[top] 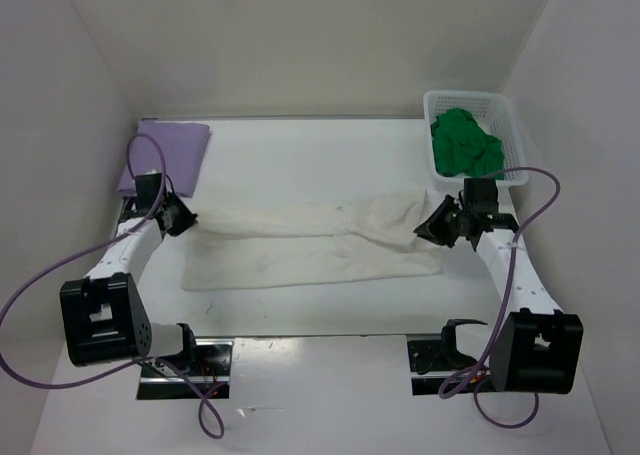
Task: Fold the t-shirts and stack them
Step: Fold the other side of the tshirt into a rectangle
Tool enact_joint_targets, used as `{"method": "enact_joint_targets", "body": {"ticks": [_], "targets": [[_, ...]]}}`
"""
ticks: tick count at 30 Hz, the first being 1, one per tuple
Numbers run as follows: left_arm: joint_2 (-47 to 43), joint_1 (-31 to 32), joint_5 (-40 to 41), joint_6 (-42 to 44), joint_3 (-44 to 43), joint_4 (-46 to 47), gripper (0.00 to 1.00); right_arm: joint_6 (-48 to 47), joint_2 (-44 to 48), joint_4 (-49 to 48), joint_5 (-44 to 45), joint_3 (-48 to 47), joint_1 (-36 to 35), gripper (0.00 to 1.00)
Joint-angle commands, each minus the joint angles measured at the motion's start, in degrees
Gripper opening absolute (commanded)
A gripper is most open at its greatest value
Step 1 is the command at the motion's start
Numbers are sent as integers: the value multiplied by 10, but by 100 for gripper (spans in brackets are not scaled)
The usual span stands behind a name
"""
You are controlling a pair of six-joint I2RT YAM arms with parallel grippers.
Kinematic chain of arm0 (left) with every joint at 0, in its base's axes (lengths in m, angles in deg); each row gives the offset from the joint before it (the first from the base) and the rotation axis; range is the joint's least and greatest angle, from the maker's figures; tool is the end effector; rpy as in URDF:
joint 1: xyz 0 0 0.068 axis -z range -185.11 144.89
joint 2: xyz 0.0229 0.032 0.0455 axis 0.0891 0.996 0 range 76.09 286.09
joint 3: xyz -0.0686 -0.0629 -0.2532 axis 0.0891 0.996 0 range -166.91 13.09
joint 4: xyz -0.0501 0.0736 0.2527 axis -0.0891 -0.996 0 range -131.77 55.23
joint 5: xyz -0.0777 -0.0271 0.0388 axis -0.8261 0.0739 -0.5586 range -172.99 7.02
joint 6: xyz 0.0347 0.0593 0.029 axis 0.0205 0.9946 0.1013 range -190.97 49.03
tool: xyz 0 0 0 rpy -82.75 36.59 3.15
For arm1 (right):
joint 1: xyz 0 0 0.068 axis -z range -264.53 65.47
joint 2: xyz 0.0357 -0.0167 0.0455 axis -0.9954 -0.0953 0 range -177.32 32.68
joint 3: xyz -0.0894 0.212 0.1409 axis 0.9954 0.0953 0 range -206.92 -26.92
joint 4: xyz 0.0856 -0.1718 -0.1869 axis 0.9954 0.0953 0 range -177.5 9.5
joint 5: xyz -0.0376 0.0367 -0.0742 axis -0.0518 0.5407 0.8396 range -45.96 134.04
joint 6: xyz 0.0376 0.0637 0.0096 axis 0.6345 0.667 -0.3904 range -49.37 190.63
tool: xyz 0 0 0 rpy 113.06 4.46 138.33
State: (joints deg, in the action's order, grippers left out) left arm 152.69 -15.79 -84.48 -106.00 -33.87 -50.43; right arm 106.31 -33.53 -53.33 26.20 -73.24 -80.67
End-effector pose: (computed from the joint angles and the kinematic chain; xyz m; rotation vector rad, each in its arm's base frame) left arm 0.2993 0.0548 0.1978 -0.9101 2.1922 -0.2363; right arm 0.2512 0.0023 0.2147 0.7418 2.4485 0.6128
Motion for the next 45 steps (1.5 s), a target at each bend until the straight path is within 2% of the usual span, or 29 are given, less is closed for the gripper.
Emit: {"method": "enact_joint_targets", "body": {"ticks": [1, 2, 3, 5, 6, 7, 8, 9, 11, 14, 16, 17, 19, 21, 24, 27, 33, 43, 45], "targets": [[-50, -15, -8, -20, 15, -9, 15, 45, 37, 8, -33, 29, 4, 23], [-57, -22, -8, -26, 22, -9, 18, 45, 42, 14, -24, 29, 4, 33], [-63, -22, -8, -26, 22, -9, 22, 45, 55, 14, -11, 24, 4, 37], [-80, -37, -8, -33, 22, -15, 37, 37, 63, 14, 2, 8, 10, 39], [-87, -37, -8, -39, 22, -15, 37, 28, 63, 5, 2, -1, 10, 39], [-105, -37, -8, -46, 22, -7, 37, 6, 51, -2, 2, -7, -4, 34], [-114, -37, -15, -53, 28, -1, 37, -4, 31, -2, 2, -25, -15, 23], [-125, -37, -15, -65, 28, -1, 37, -19, -12, -8, 22, -35, -31, 15], [-130, -37, -15, -72, 28, 5, 35, -19, -47, -34, 63, -58, -97, 3], [-108, -37, -50, -72, 41, 40, 35, -31, -105, -81, 113, -83, -159, 1], [-73, -32, -71, -72, 46, 57, 35, -42, -164, -92, 130, -111, -181, 9], [-49, -16, -77, -72, 46, 57, 35, -42, -184, -92, 130, -124, -181, 21], [-35, -2, -77, -79, 51, 73, 34, -54, -224, -103, 146, -148, -194, 32], [-27, -2, -83, -84, 62, 97, 34, -54, -245, -111, 159, -174, -194, 40], [-1, 3, -88, -84, 69, 102, 34, -69, -297, -111, 159, -213, -194, 45], [9, 3, -93, -84, 69, 102, 34, -74, -335, -104, 184, -228, -199, 46], [-2, 3, -67, -105, 97, 111, 32, -79, -373, -104, 179, -246, -216, 47], [-13, 3, -78, -105, 102, 111, 32, -84, -409, -104, 202, -278, -239, 49], [-24, 3, -65, -105, 108, 111, 30, -84, -433, -87, 209, -296, -239, 40]]}}
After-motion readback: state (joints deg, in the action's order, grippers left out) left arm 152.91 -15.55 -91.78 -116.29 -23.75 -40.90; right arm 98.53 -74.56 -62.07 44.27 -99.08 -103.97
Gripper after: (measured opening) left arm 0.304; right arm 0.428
